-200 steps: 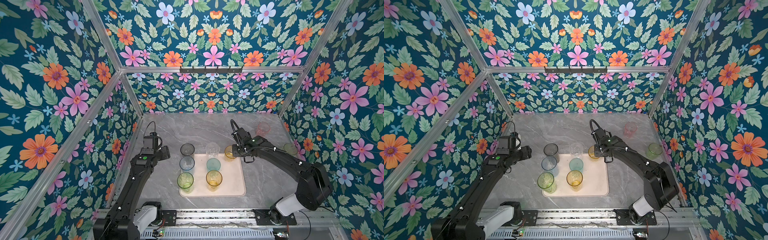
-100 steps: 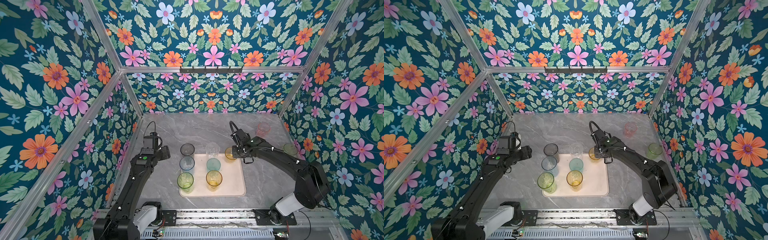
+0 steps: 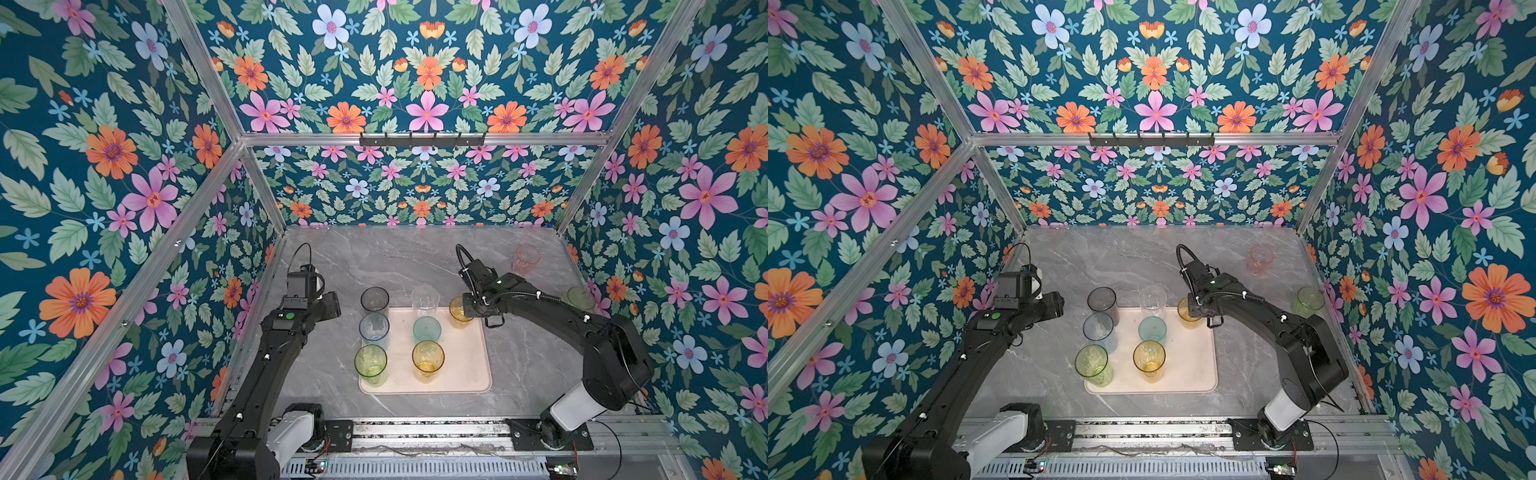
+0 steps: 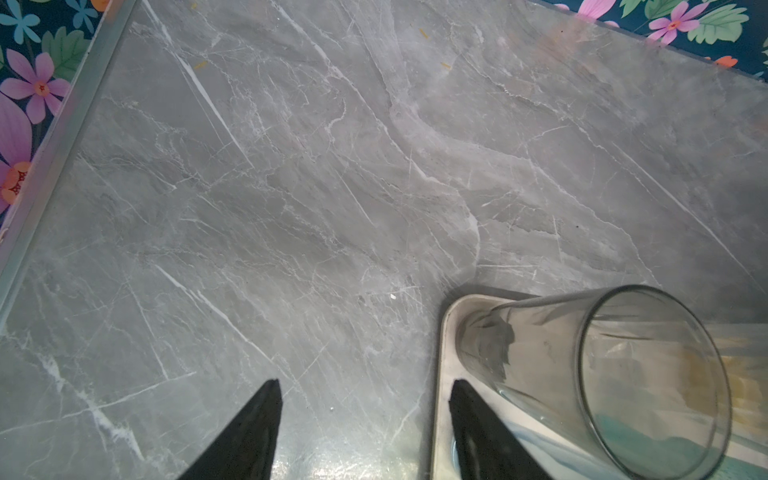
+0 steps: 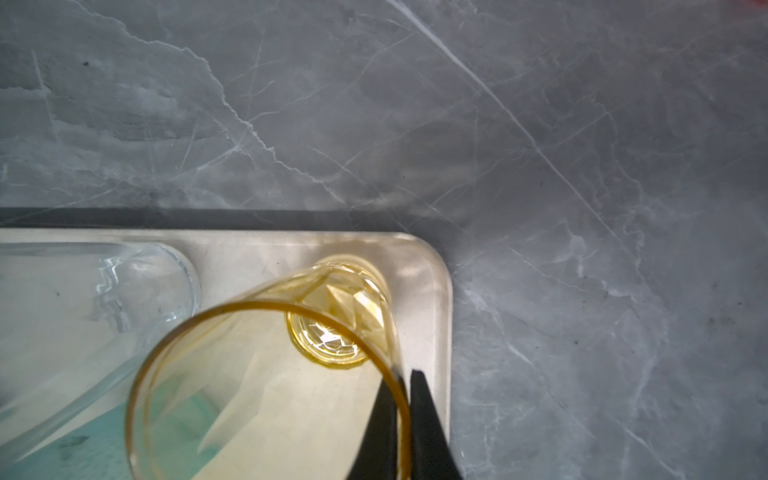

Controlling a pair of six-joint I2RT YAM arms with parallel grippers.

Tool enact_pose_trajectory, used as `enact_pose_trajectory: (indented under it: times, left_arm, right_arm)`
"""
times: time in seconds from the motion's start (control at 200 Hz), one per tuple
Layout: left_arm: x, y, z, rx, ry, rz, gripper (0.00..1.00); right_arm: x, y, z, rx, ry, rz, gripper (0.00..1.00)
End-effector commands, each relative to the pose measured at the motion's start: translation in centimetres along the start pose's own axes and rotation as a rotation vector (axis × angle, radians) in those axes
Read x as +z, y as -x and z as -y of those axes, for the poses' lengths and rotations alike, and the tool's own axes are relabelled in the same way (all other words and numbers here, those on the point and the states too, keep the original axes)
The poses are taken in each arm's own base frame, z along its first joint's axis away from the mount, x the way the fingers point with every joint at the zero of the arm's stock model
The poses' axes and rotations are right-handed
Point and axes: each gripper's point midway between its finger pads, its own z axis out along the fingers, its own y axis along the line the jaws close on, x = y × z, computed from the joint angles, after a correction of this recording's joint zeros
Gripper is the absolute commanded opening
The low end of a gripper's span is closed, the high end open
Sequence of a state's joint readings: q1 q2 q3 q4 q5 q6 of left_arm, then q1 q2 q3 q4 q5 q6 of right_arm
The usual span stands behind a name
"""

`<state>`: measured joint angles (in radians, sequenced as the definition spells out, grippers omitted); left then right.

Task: Place the glasses into the tray
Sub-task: 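Lower the yellow glass onto the tray corner beside the clear glass, then open the right gripper to release the yellow glass and raise it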

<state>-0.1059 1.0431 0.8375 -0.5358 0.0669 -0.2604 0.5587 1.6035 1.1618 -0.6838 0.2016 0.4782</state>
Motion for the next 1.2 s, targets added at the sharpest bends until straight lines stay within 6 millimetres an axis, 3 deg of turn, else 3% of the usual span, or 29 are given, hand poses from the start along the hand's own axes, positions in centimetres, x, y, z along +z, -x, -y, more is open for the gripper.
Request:
enact_pose_trajectory:
  times: [0.0,0.425,0.58,0.95,1.195]
  left_arm:
    - [0.0,0.3,0.1,0.009,-0.007,0.014,0.67]
    - [0.1,0.3,0.1,0.01,-0.002,0.012,0.67]
    - [0.2,0.3,-0.1,0.009,0.003,0.011,0.68]
    - [0.1,0.3,-0.1,0.009,0.007,0.012,0.68]
    - [0.1,0.4,-0.2,0.008,0.009,0.014,0.68]
  right_arm:
    - [0.1,0.3,0.2,0.018,-0.011,0.016,0.0]
    - [0.5,0.5,0.1,0.029,-0.004,0.016,0.0]
    - [0.3,0.6,0.1,0.027,-0.003,0.016,0.15]
    - [-1.7,1.3,0.0,0.027,0.035,0.057,0.37]
    - [-4.1,2.8,0.3,0.05,0.069,0.132,0.4]
